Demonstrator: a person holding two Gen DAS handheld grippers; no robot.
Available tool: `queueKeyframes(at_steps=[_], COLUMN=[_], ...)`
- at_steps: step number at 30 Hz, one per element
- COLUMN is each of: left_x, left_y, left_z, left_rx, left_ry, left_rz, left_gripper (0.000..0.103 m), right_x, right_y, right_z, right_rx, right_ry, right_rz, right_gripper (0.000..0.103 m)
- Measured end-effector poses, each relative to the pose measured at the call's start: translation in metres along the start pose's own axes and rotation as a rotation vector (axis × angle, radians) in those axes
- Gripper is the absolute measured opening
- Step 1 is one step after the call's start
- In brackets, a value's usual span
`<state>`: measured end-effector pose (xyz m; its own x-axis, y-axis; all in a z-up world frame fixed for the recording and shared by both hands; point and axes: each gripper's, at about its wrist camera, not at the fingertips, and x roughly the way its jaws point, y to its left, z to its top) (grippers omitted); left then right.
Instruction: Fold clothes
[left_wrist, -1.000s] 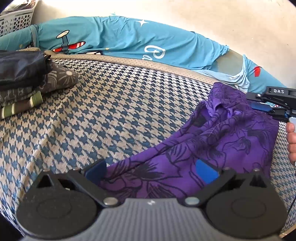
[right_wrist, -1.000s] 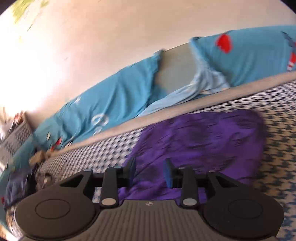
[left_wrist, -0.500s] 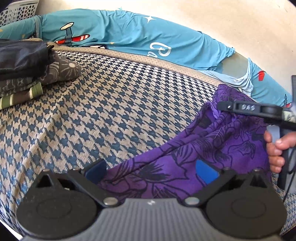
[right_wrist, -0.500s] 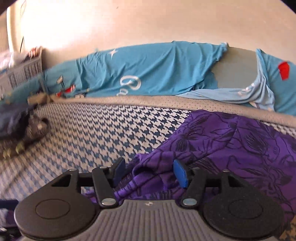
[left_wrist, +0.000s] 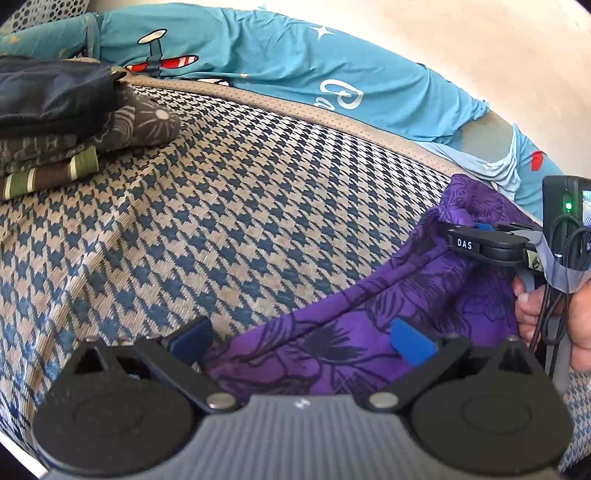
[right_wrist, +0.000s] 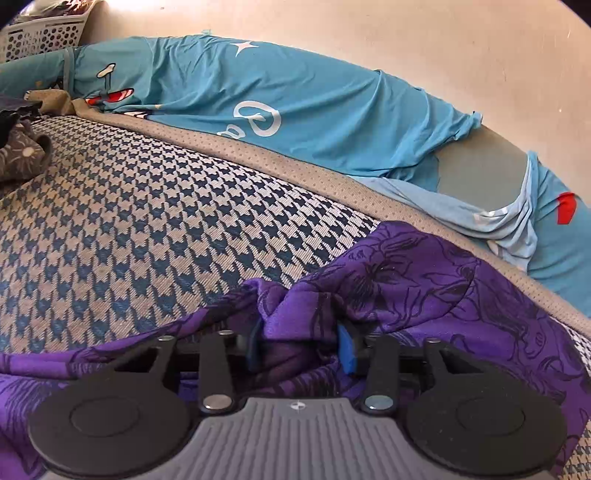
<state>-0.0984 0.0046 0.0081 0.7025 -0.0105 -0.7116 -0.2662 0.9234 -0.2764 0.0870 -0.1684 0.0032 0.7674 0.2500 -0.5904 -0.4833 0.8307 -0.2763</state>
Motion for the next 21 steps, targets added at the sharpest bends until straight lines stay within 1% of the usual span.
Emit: queueKeyframes(at_steps=[4,6,8,10,12,13,14,17,18,19,21], left_x=[-0.001,-0.003,-0.007,-0.009,-0.005,-0.003,-0.001,0.002,0.003,0.002,0.002], left_y=[0.003,0.005,0.006,0.007,0.009,0.009,0.011,0.013,0.013,0.014,0.015], left_z=[0.003,0.006,0.008,0.008,0.008,0.008,0.008,0.008,0.008,0.007,0.006], left_rx=[-0.014,-0.027,-0.026,-0.018,-0.010,-0.008,-0.016,-0.014,-0.013,-0.013,-0.012], left_ry=[-0.010,-0.023,-0.052,-0.068,-0.049,-0.040,-0.032,-0.024,-0.022,-0.024,-0.028], left_rz=[0.003,0.010,0.035,0.060,0.096,0.112,0.121,0.163,0.176,0.184,0.200], left_gripper=[0.103,0.103,0.103,0.103,0.103,0.103,0.103,0.103,0.103,0.103,0.103], right_x=[-0.001,-0.002,-0.004,-0.002,0.004,0.008,0.012,0.011,0.009,0.006,-0.005], right_y=[-0.002,-0.004,-0.007,-0.006,-0.002,0.001,0.004,0.014,0.015,0.014,0.007], right_z=[0.008,0.013,0.018,0.022,0.022,0.020,0.018,0.018,0.018,0.019,0.019], right_rx=[0.046,0.092,0.139,0.141,0.117,0.104,0.091,0.045,0.037,0.039,0.083], right_ry=[-0.019,-0.035,-0.061,-0.078,-0.068,-0.063,-0.057,-0.056,-0.051,-0.049,-0.060], right_rz=[-0.013,-0.011,0.000,0.008,0.013,0.010,0.007,-0.008,-0.002,0.007,0.034], right_gripper=[0.026,0.025,0.025,0.025,0.025,0.028,0.029,0.040,0.046,0.050,0.050])
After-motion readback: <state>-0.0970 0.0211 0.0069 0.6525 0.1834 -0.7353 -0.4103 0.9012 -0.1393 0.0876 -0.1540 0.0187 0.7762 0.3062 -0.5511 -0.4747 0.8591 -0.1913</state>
